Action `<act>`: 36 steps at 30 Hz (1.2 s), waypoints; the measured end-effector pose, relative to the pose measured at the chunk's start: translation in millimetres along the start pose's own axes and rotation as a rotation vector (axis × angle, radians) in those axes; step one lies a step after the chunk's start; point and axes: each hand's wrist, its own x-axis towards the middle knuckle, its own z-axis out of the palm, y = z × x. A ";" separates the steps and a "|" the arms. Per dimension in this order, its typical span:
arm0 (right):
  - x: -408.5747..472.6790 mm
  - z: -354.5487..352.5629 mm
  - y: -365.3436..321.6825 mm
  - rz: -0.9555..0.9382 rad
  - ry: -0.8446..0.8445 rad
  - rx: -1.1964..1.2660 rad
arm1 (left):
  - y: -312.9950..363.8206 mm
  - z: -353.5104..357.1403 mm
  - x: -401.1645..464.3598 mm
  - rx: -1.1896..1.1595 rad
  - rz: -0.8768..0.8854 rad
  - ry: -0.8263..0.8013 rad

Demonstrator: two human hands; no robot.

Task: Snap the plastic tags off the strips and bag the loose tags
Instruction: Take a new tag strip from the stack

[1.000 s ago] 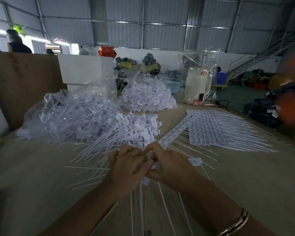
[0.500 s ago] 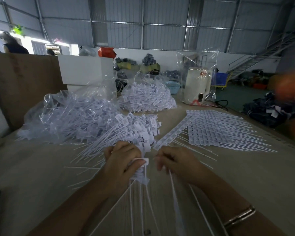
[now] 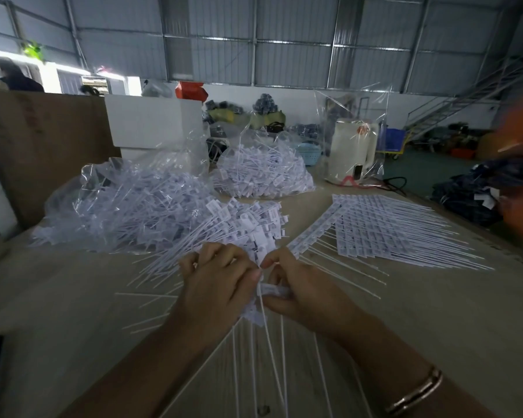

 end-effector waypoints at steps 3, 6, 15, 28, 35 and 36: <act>-0.6 0.8 -0.3 -0.014 0.006 0.040 | 5.1 2.0 -1.4 0.004 -0.006 -0.093; -0.3 1.2 -0.9 -0.015 0.009 0.072 | 5.4 4.7 -1.2 0.006 -0.024 -0.058; -3.9 -13.1 5.1 0.101 -0.038 0.032 | -5.8 10.2 3.2 -0.186 -0.095 -0.114; -12.2 -34.2 33.4 0.272 0.036 0.232 | -18.0 -3.6 0.2 -0.201 0.042 0.018; -2.5 -9.6 16.4 0.118 0.010 0.069 | -15.2 -2.3 4.7 0.006 -0.009 -0.045; 0.0 -5.4 12.9 0.085 0.014 0.082 | -12.3 -1.6 5.2 -0.037 -0.013 -0.040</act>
